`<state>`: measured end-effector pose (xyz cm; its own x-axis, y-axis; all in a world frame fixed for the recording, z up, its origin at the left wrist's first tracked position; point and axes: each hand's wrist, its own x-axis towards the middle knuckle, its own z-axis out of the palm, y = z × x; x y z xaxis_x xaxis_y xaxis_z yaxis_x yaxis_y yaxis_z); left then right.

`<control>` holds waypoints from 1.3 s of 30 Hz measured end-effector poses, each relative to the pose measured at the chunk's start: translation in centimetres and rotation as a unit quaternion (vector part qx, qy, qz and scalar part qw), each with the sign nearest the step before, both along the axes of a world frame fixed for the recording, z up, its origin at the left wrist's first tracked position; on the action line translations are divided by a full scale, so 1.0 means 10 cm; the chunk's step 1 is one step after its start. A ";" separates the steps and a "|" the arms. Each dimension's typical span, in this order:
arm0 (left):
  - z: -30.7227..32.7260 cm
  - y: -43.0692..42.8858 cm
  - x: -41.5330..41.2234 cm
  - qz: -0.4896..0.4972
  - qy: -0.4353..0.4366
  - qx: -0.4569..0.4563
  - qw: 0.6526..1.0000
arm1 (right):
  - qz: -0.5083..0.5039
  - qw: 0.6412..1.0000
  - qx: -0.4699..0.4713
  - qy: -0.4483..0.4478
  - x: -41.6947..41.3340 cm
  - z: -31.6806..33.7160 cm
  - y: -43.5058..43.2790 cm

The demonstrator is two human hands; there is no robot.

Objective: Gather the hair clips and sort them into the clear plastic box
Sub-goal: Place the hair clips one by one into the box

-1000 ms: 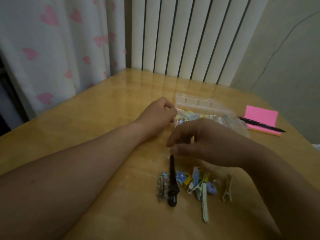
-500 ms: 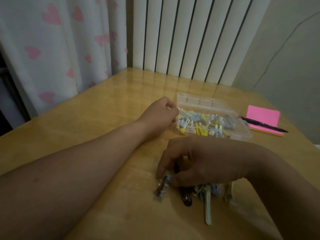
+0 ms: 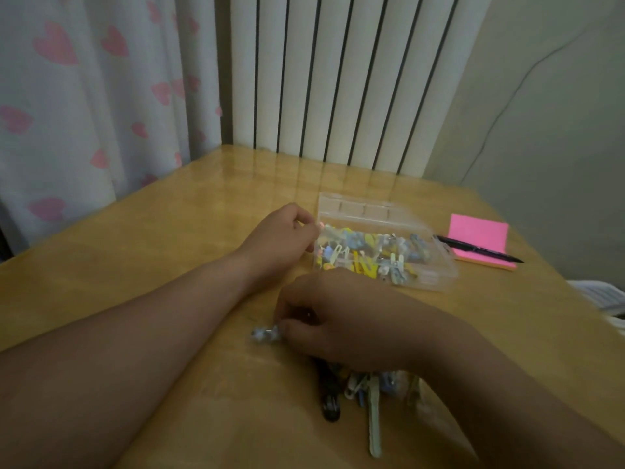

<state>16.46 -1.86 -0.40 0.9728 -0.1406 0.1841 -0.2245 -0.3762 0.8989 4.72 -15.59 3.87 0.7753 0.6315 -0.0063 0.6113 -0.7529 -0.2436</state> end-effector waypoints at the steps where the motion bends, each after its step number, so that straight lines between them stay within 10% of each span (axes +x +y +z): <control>1: 0.00 0.00 0.00 0.001 0.001 -0.002 1.000 | 0.006 1.000 -0.014 -0.002 0.00 0.00 0.00; 6: 0.03 0.00 -0.01 0.003 0.011 -0.005 1.000 | 0.000 0.998 0.054 -0.014 0.05 0.05 -0.09; 10: 0.03 0.01 -0.02 -0.003 0.014 0.008 1.000 | -0.199 0.954 0.204 -0.096 0.26 0.29 -0.61; 16: 0.02 0.00 -0.02 0.006 0.011 0.020 1.000 | -0.410 0.896 0.162 -0.044 0.42 0.27 -1.34; 39: 0.04 0.01 -0.05 0.006 0.007 0.026 1.000 | -0.418 0.903 -0.029 -0.091 0.47 0.18 -1.26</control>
<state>15.96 -1.76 0.02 0.9768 -0.1386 0.1635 -0.2078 -0.4258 0.8806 9.40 -28.22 5.67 0.9727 -0.1727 0.1549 -0.1512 -0.9783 -0.1416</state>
